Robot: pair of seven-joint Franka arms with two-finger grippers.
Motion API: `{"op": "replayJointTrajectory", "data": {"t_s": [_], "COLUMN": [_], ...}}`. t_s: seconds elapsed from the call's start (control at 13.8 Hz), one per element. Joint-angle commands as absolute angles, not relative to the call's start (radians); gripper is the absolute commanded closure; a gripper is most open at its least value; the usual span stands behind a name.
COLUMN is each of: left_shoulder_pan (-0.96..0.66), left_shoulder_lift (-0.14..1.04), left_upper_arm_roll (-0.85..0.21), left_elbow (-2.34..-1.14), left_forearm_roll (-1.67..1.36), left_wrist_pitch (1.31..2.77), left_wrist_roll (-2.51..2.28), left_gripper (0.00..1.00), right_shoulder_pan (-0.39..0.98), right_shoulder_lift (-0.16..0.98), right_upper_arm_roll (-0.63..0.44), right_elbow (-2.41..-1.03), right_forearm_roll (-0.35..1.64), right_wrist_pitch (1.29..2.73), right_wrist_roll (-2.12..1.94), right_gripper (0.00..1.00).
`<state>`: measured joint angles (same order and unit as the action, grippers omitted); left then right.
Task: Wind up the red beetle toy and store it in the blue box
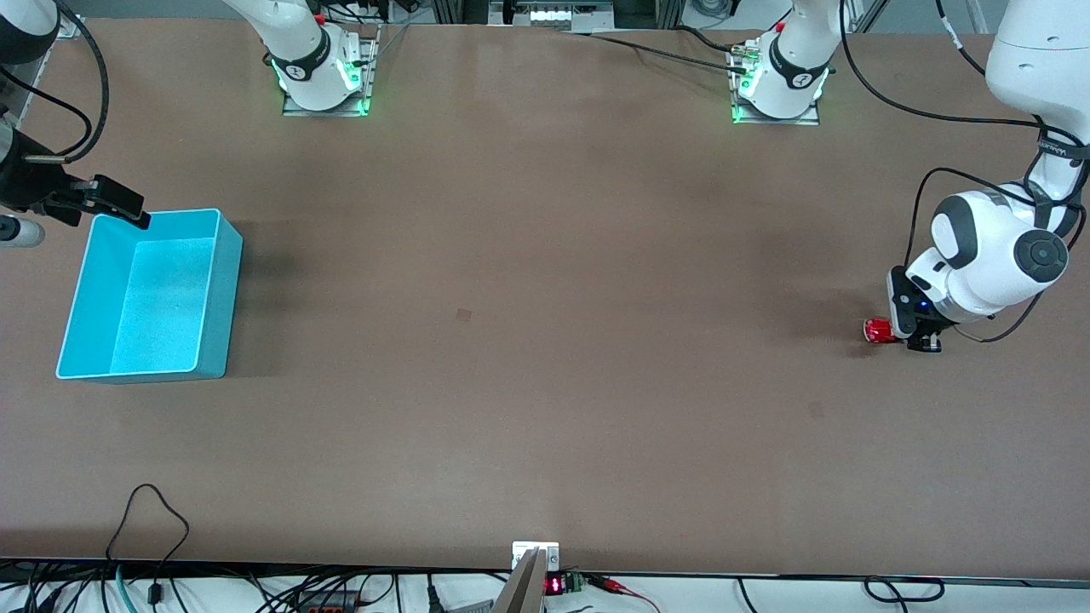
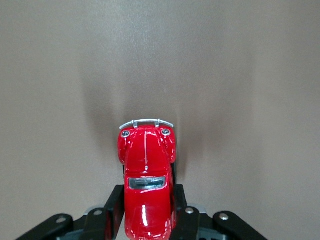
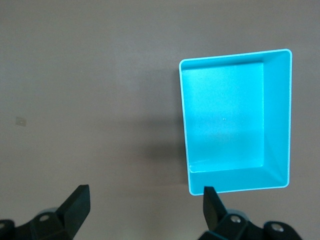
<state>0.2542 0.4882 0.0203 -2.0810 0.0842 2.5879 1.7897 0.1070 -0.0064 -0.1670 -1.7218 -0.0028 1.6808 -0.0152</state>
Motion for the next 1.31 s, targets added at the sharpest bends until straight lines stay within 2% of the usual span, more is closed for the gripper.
{"op": "replayJointTrajectory", "data": {"t_s": [0.0, 0.36, 0.8, 1.24], "left_shoulder_pan": [0.278, 0.273, 0.262, 0.261], "left_shoulder_lift": [0.542, 0.431, 0.253, 0.219], "left_upper_arm_roll": [-0.004, -0.035, -0.055, -0.095], "left_elbow": [-2.045, -2.029, -2.014, -1.835], "left_forearm_roll": [0.084, 0.081, 0.083, 0.086], "left_wrist_pitch": [2.591, 2.422, 2.15, 1.843], "left_wrist_roll": [1.818, 1.799, 1.488, 1.278], "left_gripper": [0.0, 0.0, 0.0, 0.0], "right_shoulder_pan": [0.106, 0.107, 0.109, 0.104], "right_shoulder_lift": [-0.021, -0.021, -0.012, 0.003], "right_upper_arm_roll": [-0.166, -0.164, -0.164, -0.164], "right_elbow": [-1.718, -1.713, -1.713, -1.71], "right_forearm_roll": [-0.008, -0.006, -0.006, -0.002], "right_wrist_pitch": [1.664, 1.675, 1.674, 1.692], "right_wrist_roll": [-0.015, -0.017, -0.023, -0.021], "right_gripper": [0.0, 0.0, 0.0, 0.0]}}
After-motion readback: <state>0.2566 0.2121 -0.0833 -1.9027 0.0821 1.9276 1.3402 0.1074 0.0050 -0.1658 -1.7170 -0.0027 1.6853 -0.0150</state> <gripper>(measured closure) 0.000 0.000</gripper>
